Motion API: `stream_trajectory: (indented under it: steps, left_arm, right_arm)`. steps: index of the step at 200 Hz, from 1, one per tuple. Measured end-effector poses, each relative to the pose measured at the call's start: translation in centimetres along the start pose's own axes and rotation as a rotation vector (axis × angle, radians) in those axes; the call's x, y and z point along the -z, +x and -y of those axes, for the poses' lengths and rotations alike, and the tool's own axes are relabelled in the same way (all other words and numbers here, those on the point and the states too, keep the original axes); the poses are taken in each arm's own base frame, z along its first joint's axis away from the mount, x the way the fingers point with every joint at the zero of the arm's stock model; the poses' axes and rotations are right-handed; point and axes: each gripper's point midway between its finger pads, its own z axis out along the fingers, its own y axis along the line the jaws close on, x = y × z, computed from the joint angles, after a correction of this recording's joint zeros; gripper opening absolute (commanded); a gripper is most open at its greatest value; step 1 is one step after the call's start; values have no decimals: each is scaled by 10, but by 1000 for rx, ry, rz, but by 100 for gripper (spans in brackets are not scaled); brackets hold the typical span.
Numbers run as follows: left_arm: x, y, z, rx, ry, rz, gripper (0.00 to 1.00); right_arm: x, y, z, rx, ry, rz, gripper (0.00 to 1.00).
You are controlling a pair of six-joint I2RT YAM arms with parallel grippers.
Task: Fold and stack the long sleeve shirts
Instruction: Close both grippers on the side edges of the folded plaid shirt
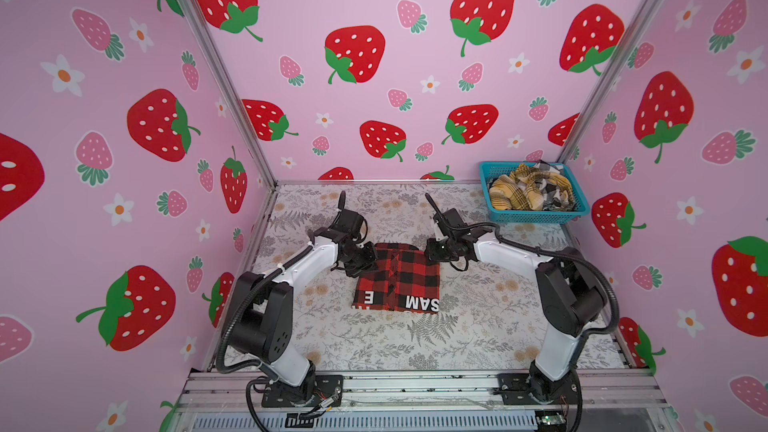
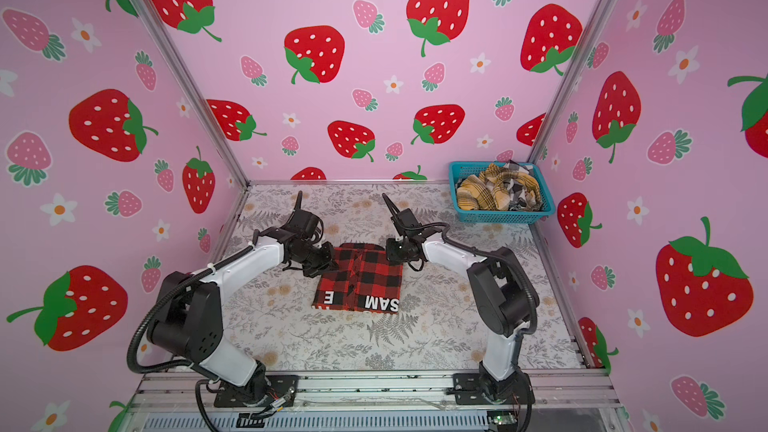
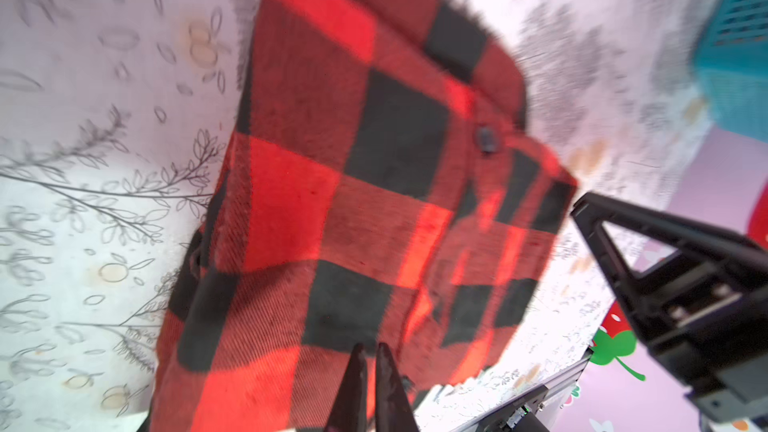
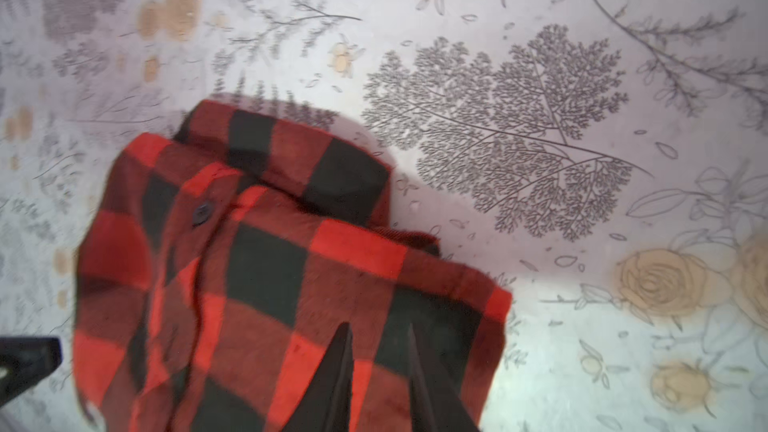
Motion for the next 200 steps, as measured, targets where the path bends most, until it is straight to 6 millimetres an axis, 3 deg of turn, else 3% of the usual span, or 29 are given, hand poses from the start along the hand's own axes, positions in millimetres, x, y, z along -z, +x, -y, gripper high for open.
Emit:
stream_trajectory:
  steps: [18,23,52,74,87,103,110,123,141,174,200]
  left_arm:
    - [15,-5,-1,-13,0,45,7]
    - [18,-7,-2,-15,-1,58,1]
    - [44,-10,-17,-37,-32,166,1]
    - [76,-8,-21,-83,-34,307,5]
    - [95,-8,-20,-103,-12,386,0]
    - [105,-12,-20,-108,7,410,0]
    - [104,-13,-22,-108,13,397,1]
    - [93,-14,-28,-94,16,349,14]
    - [76,-6,-37,-70,18,280,15]
    - [60,8,-41,-45,35,184,28]
    - [42,15,-48,-22,28,112,25]
  right_arm:
    - [25,2,-33,61,-46,43,29]
    - [30,4,-41,76,-58,53,29]
    - [48,36,-76,139,-119,47,29]
    - [41,66,-83,158,-126,-1,27]
    - [36,80,-80,154,-118,-29,26]
    - [31,89,-76,148,-108,-51,25]
    - [29,90,-75,145,-105,-55,25]
    - [26,91,-75,142,-103,-56,25]
    - [21,92,-73,134,-93,-60,24]
    - [9,101,-62,124,-56,-80,24]
    - [0,110,-52,120,-24,-104,23]
